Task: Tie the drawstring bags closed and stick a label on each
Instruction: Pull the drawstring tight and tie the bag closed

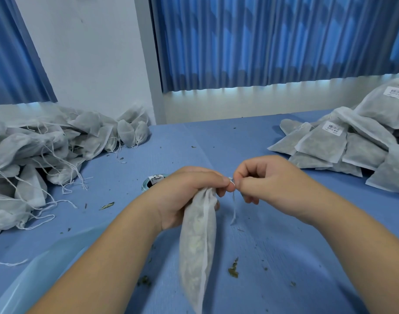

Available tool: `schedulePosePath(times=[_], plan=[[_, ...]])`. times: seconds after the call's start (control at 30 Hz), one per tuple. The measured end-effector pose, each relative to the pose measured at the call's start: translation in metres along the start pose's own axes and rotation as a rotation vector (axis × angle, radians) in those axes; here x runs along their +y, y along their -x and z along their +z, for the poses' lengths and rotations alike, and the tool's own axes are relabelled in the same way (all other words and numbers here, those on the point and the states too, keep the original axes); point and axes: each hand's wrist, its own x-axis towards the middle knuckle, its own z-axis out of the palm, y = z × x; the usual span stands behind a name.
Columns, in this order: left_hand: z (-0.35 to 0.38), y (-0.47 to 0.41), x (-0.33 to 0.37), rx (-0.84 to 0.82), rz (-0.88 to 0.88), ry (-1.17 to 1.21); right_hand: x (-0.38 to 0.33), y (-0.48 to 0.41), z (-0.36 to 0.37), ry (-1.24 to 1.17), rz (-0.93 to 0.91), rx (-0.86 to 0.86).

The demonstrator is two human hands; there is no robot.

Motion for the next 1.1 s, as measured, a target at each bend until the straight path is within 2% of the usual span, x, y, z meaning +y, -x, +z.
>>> schedulePosePath(times=[0.47, 0.63, 0.93, 1.1], plan=[[0.0072, 0.0021, 0.0012, 0.127, 0.106, -0.229, 0.0017, 0.0019, -0.0035, 0.025, 0.001, -0.056], [0.0064, 0.0011, -0.0002, 0.128, 0.149, -0.18, 0.002, 0.0011, -0.0042, -0.006, -0.008, -0.019], [0.0045, -0.001, -0.0017, 0.141, 0.126, -0.102, 0.0012, 0.0011, 0.0, -0.028, -0.062, 0.05], [0.0041, -0.0011, -0.0033, 0.179, 0.117, -0.185, 0.0034, 0.0, -0.0001, 0.042, -0.053, 0.111]])
